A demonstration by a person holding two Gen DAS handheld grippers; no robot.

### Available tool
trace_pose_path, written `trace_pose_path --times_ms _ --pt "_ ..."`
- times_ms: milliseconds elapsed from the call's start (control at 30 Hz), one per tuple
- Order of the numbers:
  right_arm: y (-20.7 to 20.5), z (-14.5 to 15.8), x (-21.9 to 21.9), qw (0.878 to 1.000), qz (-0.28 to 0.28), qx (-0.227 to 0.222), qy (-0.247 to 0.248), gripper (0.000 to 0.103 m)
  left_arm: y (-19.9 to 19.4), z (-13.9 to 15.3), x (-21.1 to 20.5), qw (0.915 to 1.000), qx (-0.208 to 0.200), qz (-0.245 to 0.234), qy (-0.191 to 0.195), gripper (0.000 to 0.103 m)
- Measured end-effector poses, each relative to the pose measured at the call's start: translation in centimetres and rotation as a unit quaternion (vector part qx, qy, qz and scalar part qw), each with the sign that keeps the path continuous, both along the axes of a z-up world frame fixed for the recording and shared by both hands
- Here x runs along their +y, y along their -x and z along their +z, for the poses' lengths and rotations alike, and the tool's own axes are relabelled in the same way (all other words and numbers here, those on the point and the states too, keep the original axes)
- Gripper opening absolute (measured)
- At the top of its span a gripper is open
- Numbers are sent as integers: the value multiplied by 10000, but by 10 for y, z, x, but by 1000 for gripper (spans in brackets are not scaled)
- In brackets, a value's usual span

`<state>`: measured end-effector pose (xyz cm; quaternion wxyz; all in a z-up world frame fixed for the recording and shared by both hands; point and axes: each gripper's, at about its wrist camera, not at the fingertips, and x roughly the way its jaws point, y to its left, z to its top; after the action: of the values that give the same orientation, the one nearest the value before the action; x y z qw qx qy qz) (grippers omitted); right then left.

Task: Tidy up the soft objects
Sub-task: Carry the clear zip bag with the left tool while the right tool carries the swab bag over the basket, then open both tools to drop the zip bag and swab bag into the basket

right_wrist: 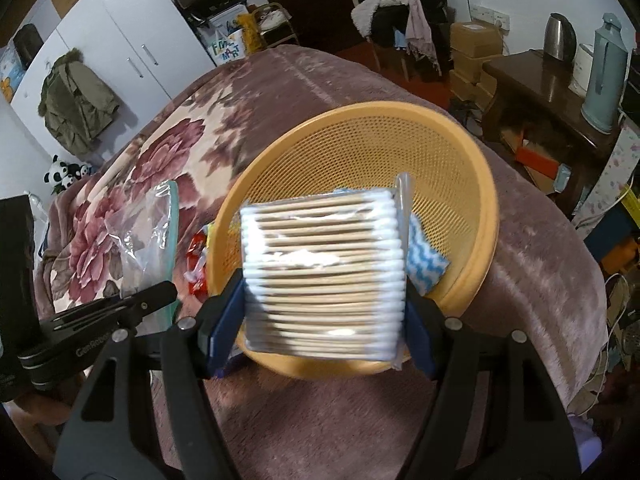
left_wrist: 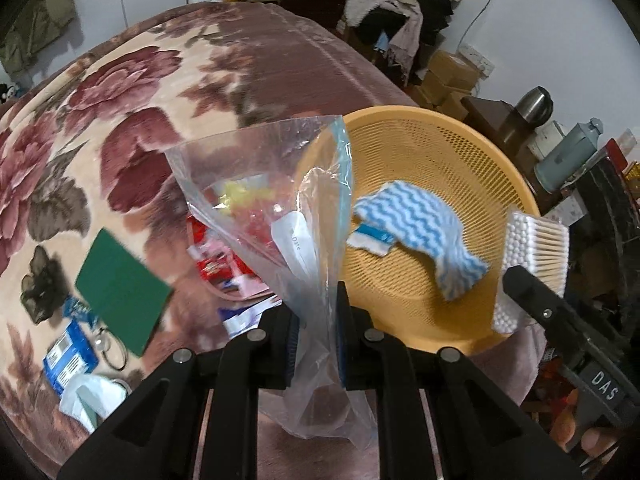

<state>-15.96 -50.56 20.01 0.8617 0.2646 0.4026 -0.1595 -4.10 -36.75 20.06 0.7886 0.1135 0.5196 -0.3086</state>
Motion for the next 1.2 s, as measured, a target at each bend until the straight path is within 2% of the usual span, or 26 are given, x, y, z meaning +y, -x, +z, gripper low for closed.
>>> trace_pose_path --times_ms 567,733,933,967,1000,1033,1067,1100,1167,1200 --pt "-24 0 -45 9999 -129 -58 13 71 -24 1 -88 9986 274 -258 370 14" --pt "-32 -2 -53 9999 -121 -60 -12 71 -31 -10 -109 9978 427 -282 417 14" --pt "-39 -11 -59 9999 -94 14 -65 73 -31 -33 -117 9971 634 -327 266 15" --pt "-39 -13 -60 9999 -57 -13 -124 73 -30 -35 -117 9972 631 -344 215 21" --pt "-38 -13 -62 9998 -40 -37 -169 73 -29 -36 -117 9972 624 -379 170 40" --pt "-37 -13 -63 9997 -51 -42 -218 73 -27 -37 -117 9971 625 -420 129 51" --pt "-36 -13 -64 9997 -96 -27 -243 77 -26 -37 -115 9971 622 -433 110 72" --pt "-35 -13 -65 9996 -144 -24 -241 80 -25 -35 -112 9972 605 -406 156 83" --pt "-26 -7 -65 9993 -289 -117 -194 95 -23 -30 -106 9977 540 -331 258 94" --pt "-24 -5 -64 9992 -321 -145 -172 97 -22 -27 -102 9981 473 -293 265 101"
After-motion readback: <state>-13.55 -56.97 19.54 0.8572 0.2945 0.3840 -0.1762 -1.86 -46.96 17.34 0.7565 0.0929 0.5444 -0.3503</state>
